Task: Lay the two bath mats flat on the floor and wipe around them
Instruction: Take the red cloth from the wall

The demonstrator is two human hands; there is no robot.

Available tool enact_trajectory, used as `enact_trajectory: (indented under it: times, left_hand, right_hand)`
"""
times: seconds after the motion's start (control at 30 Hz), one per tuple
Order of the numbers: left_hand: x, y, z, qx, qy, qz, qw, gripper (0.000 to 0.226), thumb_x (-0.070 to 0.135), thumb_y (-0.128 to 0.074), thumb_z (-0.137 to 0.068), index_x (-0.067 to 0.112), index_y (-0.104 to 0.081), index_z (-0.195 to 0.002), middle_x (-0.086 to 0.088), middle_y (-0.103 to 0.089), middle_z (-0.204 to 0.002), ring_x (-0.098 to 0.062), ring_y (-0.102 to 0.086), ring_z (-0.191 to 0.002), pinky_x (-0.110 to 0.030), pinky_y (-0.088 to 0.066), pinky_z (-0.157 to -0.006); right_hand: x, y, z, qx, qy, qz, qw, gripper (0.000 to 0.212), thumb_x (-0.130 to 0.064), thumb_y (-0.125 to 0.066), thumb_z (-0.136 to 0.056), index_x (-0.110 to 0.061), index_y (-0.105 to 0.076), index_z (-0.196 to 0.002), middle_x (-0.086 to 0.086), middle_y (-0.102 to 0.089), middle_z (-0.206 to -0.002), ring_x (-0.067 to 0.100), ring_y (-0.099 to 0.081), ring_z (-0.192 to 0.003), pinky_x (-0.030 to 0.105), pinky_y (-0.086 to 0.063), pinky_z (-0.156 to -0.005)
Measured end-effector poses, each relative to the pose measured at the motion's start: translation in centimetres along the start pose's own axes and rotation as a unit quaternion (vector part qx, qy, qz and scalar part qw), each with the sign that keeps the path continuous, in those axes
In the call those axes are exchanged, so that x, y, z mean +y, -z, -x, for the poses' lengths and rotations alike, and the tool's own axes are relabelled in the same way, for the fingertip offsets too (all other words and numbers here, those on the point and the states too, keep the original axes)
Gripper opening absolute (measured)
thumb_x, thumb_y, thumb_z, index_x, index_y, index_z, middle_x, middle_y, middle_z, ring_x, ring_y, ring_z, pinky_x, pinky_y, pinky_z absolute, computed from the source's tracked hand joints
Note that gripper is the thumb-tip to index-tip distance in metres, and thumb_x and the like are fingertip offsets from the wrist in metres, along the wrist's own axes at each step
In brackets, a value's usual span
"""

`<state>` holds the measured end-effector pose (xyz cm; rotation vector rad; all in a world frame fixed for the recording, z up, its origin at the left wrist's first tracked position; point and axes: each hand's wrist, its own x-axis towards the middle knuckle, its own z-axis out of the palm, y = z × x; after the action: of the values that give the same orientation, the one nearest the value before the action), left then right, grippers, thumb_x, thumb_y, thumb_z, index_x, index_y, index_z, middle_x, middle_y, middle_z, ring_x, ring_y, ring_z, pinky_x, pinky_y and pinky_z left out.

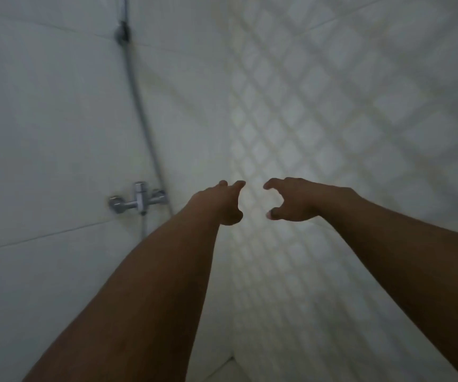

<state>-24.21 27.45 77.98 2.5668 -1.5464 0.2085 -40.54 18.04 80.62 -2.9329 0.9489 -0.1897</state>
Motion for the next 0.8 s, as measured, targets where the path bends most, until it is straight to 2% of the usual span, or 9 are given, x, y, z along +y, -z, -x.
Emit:
enact_trajectory:
  times: [0.1,0.2,0.37,0.43,0.6,0.7,0.8]
  left_hand:
    - [7.6,-0.2,-1.8,0.023,-0.122,0.045,0.991,0.082,0.035,-0.061,-0.095,0.037,-0.012,-0.159,-0.007,-0.036,-0.155,-0.033,-0.050,-0.133,-0.049,-0.047,-0.103]
    - [16.3,-0.3,-1.2,0.040,-0.244,0.078,0.966,0.078,0.036,-0.061,-0.095,0.036,-0.015,-0.159,-0.006,-0.041,-0.153,-0.032,-0.052,-0.131,-0.046,-0.047,-0.098]
    - [29.5,1.6,3.8,0.055,-0.403,0.129,0.904,0.073,0.035,-0.058,-0.096,0.035,-0.019,-0.158,-0.005,-0.044,-0.150,-0.030,-0.051,-0.130,-0.044,-0.045,-0.097]
    - [34.0,2.7,7.2,0.059,-0.457,0.147,0.875,0.072,0.036,-0.057,-0.096,0.034,-0.020,-0.158,-0.005,-0.044,-0.150,-0.030,-0.050,-0.131,-0.045,-0.045,-0.099]
    - [42.3,5.5,19.2,0.059,-0.577,0.187,0.793,0.070,0.037,-0.056,-0.097,0.035,-0.020,-0.158,-0.004,-0.045,-0.148,-0.030,-0.052,-0.129,-0.045,-0.045,-0.098]
    - [45.0,7.1,27.6,0.062,-0.638,0.195,0.742,0.069,0.037,-0.055,-0.097,0.035,-0.022,-0.157,-0.004,-0.047,-0.145,-0.031,-0.052,-0.129,-0.045,-0.045,-0.100]
    - [46.9,9.5,36.2,0.064,-0.694,0.211,0.686,0.068,0.038,-0.056,-0.096,0.033,-0.024,-0.157,-0.005,-0.046,-0.147,-0.031,-0.050,-0.132,-0.046,-0.045,-0.103]
  right_hand:
    - [4.6,1.2,3.8,0.006,-0.091,0.014,0.996,0.079,-0.049,-0.066,-0.089,-0.031,-0.023,-0.153,0.006,-0.039,-0.155,0.027,-0.045,-0.136,0.043,-0.040,-0.109]
    - [9.4,3.1,10.2,0.013,-0.192,0.023,0.981,0.078,-0.048,-0.066,-0.089,-0.032,-0.024,-0.153,0.004,-0.041,-0.155,0.025,-0.046,-0.136,0.041,-0.040,-0.109]
    - [15.1,7.2,25.1,0.035,-0.374,0.047,0.926,0.076,-0.052,-0.066,-0.087,-0.035,-0.028,-0.151,0.005,-0.047,-0.150,0.026,-0.051,-0.130,0.043,-0.043,-0.108]
    - [15.7,8.8,31.9,0.046,-0.434,0.060,0.898,0.074,-0.052,-0.066,-0.088,-0.032,-0.030,-0.151,0.005,-0.048,-0.149,0.026,-0.051,-0.130,0.040,-0.043,-0.107]
    - [12.5,11.5,48.7,0.080,-0.556,0.104,0.821,0.064,-0.052,-0.064,-0.089,-0.030,-0.040,-0.145,0.002,-0.054,-0.143,0.024,-0.052,-0.127,0.037,-0.043,-0.100]
    - [7.4,12.9,57.5,0.095,-0.610,0.129,0.776,0.056,-0.052,-0.064,-0.090,-0.029,-0.049,-0.139,0.002,-0.053,-0.142,0.024,-0.049,-0.130,0.038,-0.041,-0.100]
    - [1.2,14.6,65.0,0.114,-0.653,0.139,0.735,0.049,-0.050,-0.064,-0.091,-0.027,-0.056,-0.133,0.003,-0.058,-0.136,0.024,-0.054,-0.123,0.035,-0.042,-0.095]
